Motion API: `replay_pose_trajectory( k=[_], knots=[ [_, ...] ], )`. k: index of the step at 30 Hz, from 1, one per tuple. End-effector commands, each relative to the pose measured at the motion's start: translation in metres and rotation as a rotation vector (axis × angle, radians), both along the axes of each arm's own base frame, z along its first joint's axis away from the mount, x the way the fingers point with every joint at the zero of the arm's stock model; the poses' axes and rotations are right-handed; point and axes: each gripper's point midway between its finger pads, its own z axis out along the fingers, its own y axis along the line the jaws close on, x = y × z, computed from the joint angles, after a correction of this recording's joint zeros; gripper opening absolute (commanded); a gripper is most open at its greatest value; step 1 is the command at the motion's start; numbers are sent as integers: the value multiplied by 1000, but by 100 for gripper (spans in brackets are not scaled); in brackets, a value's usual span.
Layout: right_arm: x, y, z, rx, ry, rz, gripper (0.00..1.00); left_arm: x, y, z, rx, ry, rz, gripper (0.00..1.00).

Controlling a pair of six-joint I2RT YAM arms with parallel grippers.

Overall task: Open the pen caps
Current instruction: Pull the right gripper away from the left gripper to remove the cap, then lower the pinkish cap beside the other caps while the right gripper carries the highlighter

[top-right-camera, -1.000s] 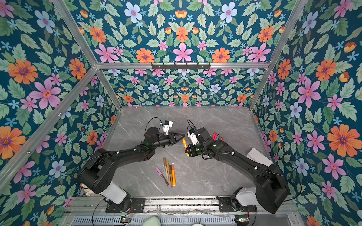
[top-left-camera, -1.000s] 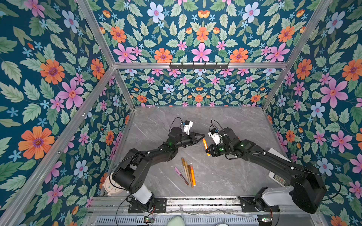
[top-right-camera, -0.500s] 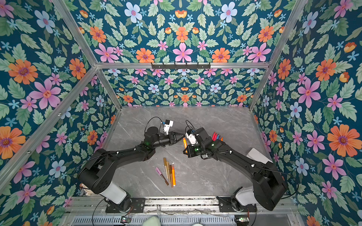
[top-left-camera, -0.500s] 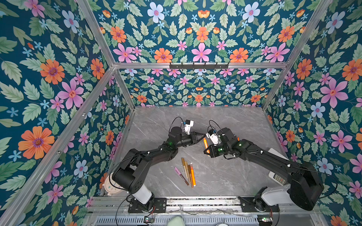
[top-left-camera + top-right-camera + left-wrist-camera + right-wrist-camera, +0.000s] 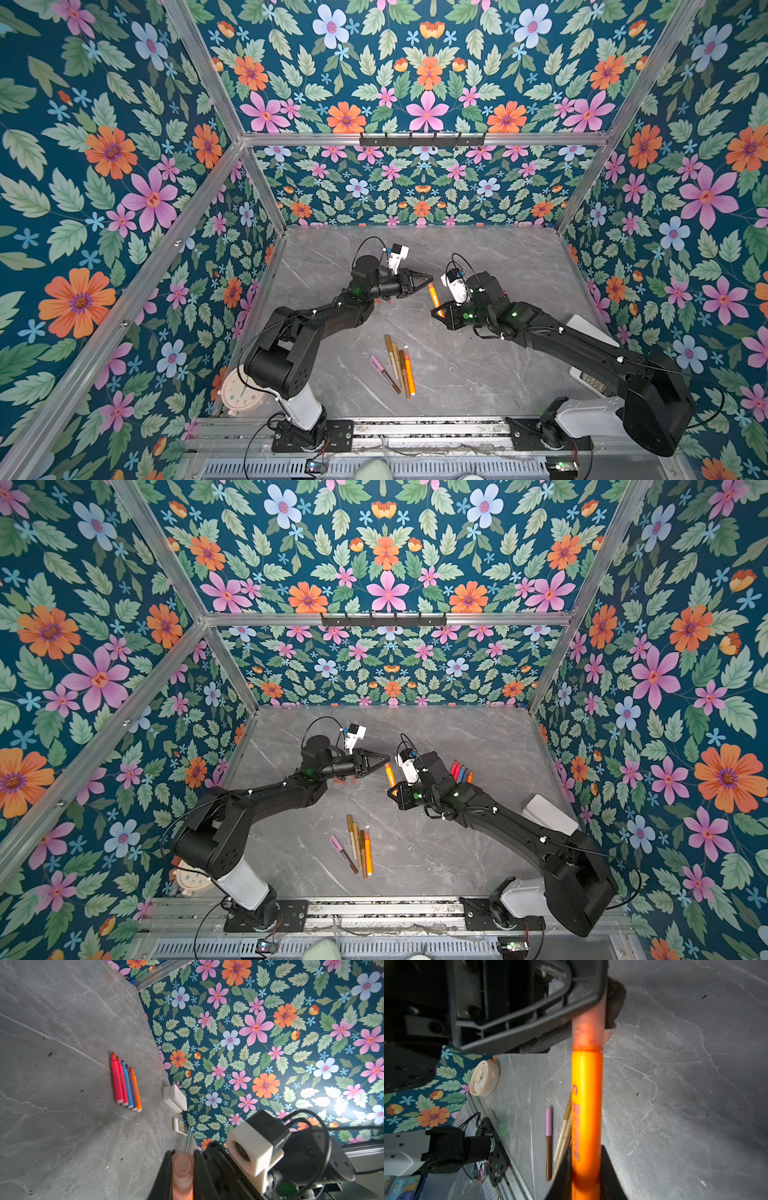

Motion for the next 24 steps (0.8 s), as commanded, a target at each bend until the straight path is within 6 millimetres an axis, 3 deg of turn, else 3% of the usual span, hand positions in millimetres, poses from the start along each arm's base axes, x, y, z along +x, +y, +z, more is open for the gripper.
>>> replay_pose_trajectory(
  k=[1, 7, 9, 13, 20, 22, 24],
  knots=[
    [-34, -14, -32, -90, 133, 21, 0, 43, 19, 24, -41, -72, 167, 0],
    [-46, -24, -41, -72, 134, -15, 0, 59, 20, 33, -3, -92, 198, 0],
    [-47, -30, -42, -81, 128, -33, 0, 62, 21, 26, 50, -92, 210, 0],
    [-47, -47, -46, -127, 107, -81, 0, 72, 44, -16, 375, -63, 300, 0],
    [-34, -84, -53, -128, 115, -188, 0, 59, 120, -89, 903, -3, 416, 0],
    [-31, -90, -54, -124, 121, -204, 0, 55, 124, -106, 938, 25, 382, 0],
    [-31, -94, -54, -130, 123, -210, 0, 49, 115, -122, 931, 61, 312, 0]
  ],
)
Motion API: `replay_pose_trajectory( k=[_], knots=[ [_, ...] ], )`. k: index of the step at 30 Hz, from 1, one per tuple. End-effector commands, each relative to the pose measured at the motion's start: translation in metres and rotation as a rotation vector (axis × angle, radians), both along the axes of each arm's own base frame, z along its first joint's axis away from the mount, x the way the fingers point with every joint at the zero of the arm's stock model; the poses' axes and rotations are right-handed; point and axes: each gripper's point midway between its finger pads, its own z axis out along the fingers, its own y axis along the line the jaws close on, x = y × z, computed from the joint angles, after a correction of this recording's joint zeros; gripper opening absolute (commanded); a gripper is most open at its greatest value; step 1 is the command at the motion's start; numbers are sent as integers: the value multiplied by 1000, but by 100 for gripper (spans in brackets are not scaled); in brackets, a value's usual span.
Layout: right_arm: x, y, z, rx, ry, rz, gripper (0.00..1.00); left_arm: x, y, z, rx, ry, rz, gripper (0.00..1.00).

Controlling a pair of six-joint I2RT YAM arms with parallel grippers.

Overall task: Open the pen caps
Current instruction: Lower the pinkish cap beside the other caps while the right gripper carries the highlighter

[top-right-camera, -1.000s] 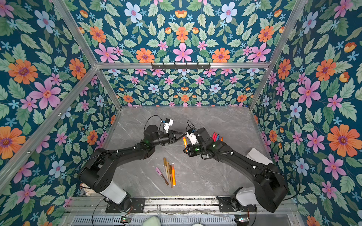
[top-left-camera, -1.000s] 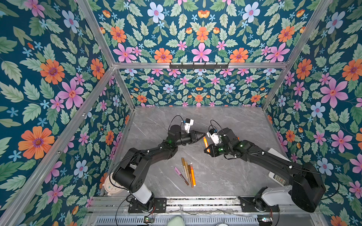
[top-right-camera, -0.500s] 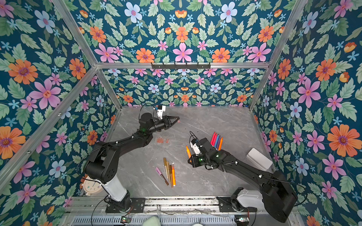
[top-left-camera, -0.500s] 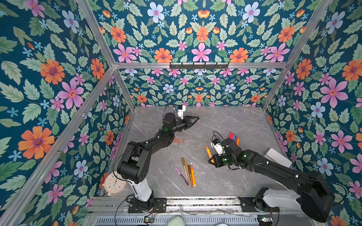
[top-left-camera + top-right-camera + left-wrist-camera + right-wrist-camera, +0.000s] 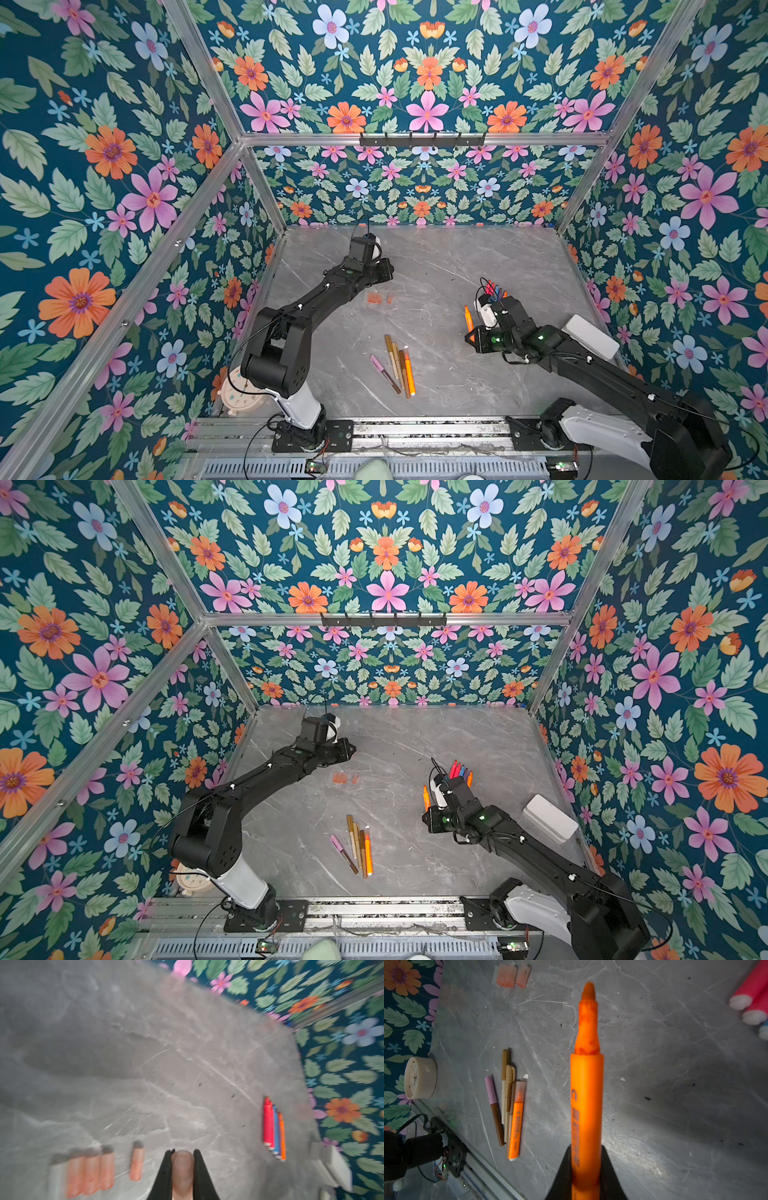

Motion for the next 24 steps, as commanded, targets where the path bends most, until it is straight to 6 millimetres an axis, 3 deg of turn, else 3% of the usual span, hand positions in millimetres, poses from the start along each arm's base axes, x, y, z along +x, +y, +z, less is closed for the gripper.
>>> replay_pose_trajectory(
  k=[1, 8, 19, 24],
  knots=[
    [-2, -2, 0, -2, 1, 14, 0, -18, 5, -39, 101, 109, -71, 0],
    [-10, -7, -6, 13, 5, -1, 0, -13, -30, -62, 90, 149, -136, 0],
    [-18, -16, -12, 1, 3, -23, 0, -16, -19, -102, 267, 262, -153, 0],
    [-17, -14, -11, 7, 3, -19, 0, -16, -16, -104, 297, 254, -146, 0]
  ],
)
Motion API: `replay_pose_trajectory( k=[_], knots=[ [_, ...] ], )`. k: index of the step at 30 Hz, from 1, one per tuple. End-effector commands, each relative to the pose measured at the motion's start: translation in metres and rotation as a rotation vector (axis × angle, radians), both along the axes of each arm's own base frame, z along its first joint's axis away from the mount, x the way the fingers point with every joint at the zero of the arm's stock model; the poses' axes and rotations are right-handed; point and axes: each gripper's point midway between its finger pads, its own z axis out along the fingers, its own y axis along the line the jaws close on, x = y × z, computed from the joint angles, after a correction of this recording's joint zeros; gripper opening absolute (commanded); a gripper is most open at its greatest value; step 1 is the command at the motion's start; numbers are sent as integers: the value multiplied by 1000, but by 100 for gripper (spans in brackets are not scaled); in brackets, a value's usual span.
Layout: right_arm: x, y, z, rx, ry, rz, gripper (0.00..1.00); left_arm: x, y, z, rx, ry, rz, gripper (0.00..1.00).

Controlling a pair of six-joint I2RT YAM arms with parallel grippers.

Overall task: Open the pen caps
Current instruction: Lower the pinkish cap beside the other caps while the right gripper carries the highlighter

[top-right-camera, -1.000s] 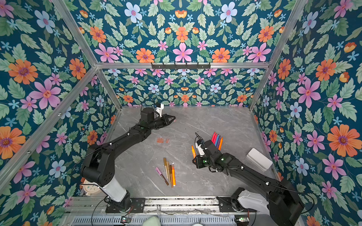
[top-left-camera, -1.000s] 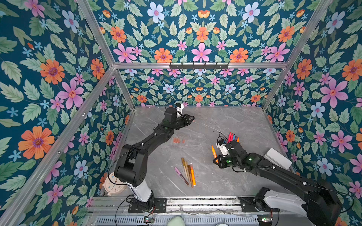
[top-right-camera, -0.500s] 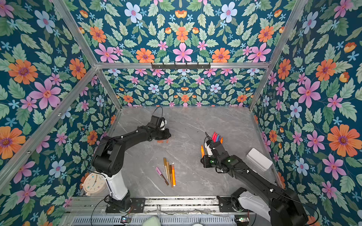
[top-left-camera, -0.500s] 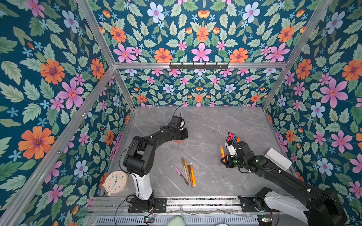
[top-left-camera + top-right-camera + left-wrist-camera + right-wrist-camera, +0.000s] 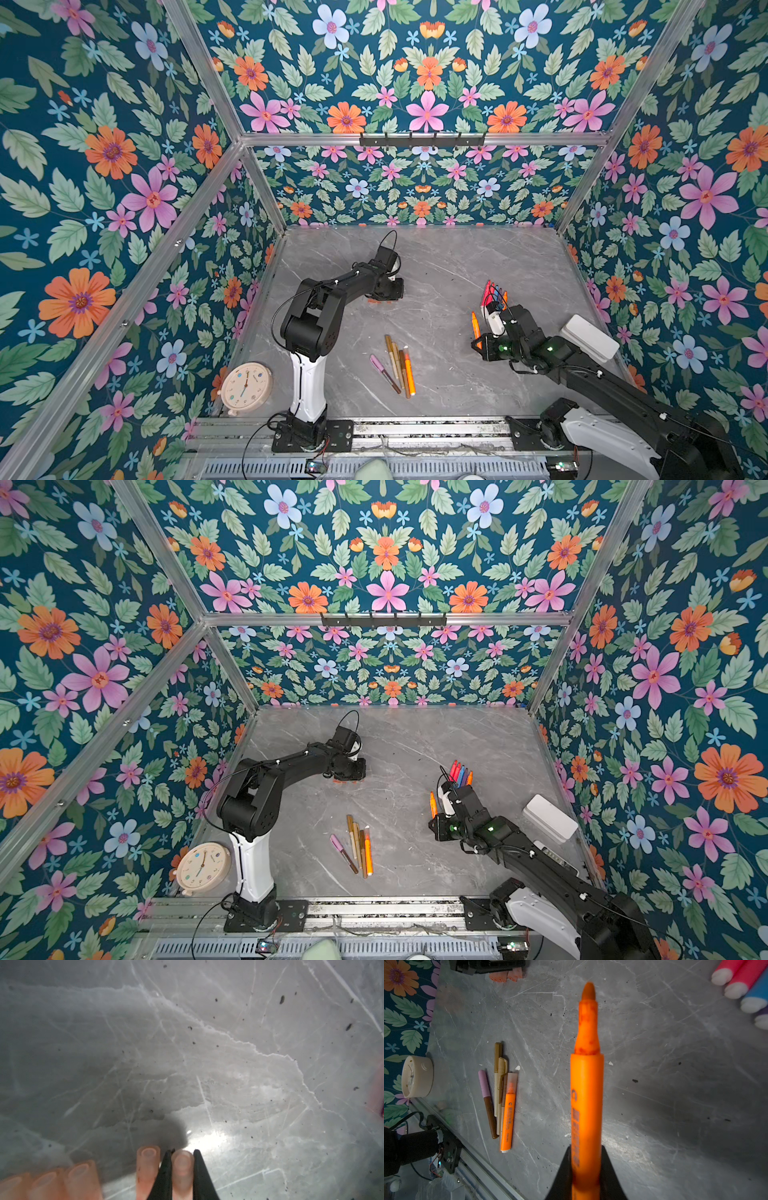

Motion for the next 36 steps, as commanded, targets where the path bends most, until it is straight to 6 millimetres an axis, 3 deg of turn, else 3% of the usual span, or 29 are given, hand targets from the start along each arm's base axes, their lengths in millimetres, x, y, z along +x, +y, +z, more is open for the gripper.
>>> replay_pose_trajectory(
  k=[1, 36],
  knots=[
    [1, 0, 0, -1, 3, -8, 0, -1, 8, -2, 61, -7, -5, 0],
    [2, 2, -5, 0, 16, -4, 0, -2, 24, -8, 168, 2, -21, 0]
  ],
)
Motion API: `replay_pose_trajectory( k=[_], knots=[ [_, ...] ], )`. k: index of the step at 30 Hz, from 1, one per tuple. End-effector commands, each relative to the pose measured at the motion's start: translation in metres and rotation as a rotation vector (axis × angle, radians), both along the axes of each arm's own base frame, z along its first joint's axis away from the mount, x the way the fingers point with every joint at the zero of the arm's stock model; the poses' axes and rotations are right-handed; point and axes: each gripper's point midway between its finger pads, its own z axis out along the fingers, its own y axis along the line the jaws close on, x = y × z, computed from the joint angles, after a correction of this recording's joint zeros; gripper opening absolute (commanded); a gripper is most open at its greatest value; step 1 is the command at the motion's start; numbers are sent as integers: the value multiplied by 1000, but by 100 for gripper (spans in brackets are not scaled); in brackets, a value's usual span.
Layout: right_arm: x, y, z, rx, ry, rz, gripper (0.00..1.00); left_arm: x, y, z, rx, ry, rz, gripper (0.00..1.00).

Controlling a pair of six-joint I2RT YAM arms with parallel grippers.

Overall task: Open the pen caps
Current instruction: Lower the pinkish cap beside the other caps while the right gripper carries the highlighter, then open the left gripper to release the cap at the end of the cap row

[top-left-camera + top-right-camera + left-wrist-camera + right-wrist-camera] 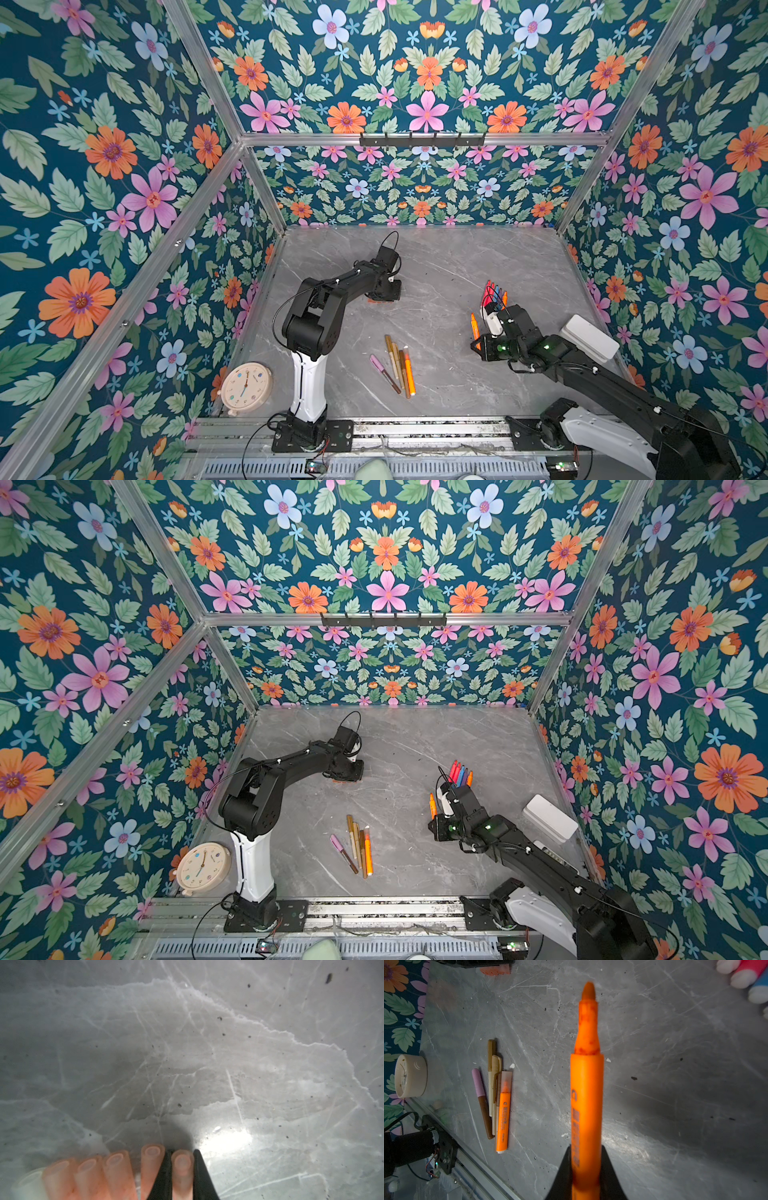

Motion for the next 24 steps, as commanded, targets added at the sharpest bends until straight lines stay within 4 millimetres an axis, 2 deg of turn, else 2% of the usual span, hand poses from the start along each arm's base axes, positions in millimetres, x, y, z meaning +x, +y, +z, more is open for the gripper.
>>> replay_pose_trajectory(
  k=[1, 7, 16, 24],
  knots=[
    [2, 2, 3, 11, -10, -2, 0, -2, 6, -2, 32, 8, 2, 0],
    [2, 2, 3, 11, -12, -2, 0, 1, 8, 2, 49, -5, 9, 0],
    [1, 2, 2, 13, -9, -2, 0, 3, 1, 7, 36, -19, -2, 0],
    [1, 2, 2, 12, -10, -1, 0, 6, 3, 13, 107, -39, -7, 0]
  ],
)
